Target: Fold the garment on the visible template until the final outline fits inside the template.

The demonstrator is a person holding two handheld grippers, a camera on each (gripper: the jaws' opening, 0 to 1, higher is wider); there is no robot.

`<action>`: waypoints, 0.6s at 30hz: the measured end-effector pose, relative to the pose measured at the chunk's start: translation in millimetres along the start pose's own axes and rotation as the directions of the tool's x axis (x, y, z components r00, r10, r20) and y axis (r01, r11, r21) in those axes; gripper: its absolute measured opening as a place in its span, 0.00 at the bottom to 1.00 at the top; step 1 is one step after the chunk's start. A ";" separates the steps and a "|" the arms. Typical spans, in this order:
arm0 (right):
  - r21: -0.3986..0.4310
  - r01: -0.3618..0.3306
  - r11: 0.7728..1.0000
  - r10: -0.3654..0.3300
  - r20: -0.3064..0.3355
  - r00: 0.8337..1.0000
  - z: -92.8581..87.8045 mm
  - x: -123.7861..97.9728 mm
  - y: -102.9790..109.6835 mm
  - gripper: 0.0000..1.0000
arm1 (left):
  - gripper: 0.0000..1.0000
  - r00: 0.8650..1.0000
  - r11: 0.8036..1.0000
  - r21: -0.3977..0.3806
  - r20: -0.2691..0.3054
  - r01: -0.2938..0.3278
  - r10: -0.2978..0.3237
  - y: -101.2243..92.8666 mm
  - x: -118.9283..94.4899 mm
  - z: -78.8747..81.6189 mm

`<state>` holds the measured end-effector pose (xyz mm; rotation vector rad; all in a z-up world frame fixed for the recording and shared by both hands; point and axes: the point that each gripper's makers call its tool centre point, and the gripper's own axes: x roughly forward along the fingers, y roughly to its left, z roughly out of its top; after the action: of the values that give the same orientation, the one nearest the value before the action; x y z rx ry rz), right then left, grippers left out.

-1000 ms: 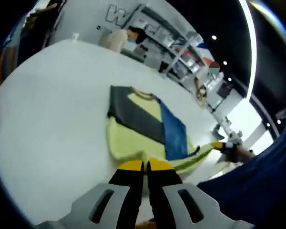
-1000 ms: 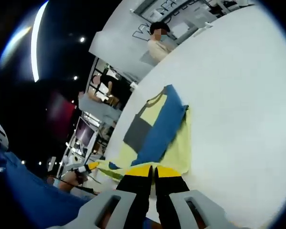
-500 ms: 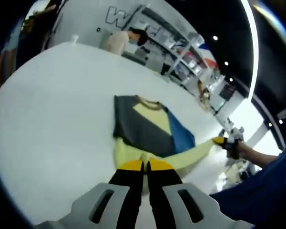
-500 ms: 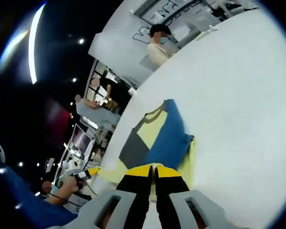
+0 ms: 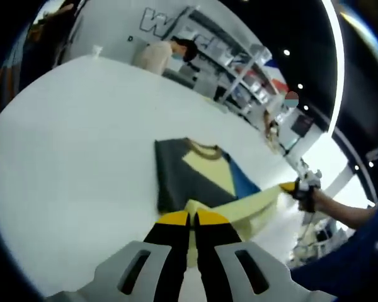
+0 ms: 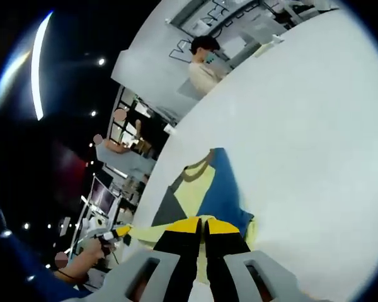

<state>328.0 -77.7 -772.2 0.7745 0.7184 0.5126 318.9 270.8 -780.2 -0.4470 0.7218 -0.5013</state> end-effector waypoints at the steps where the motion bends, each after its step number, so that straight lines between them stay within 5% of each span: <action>1: 0.003 0.000 1.000 0.000 0.002 1.000 1.5 1.0 -0.5 0.00 | 0.00 1.000 1.000 -0.001 0.000 0.000 0.000 0.7 1.9 1.5; 18: -0.014 0.015 1.000 -0.015 0.022 1.000 36.2 30.1 -7.6 0.00 | 0.00 1.000 1.000 0.000 0.007 -0.010 0.010 12.1 30.2 31.4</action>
<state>375.7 -78.9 -771.5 0.7601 0.6993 0.4948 364.0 269.8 -781.2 -0.4441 0.7174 -0.4900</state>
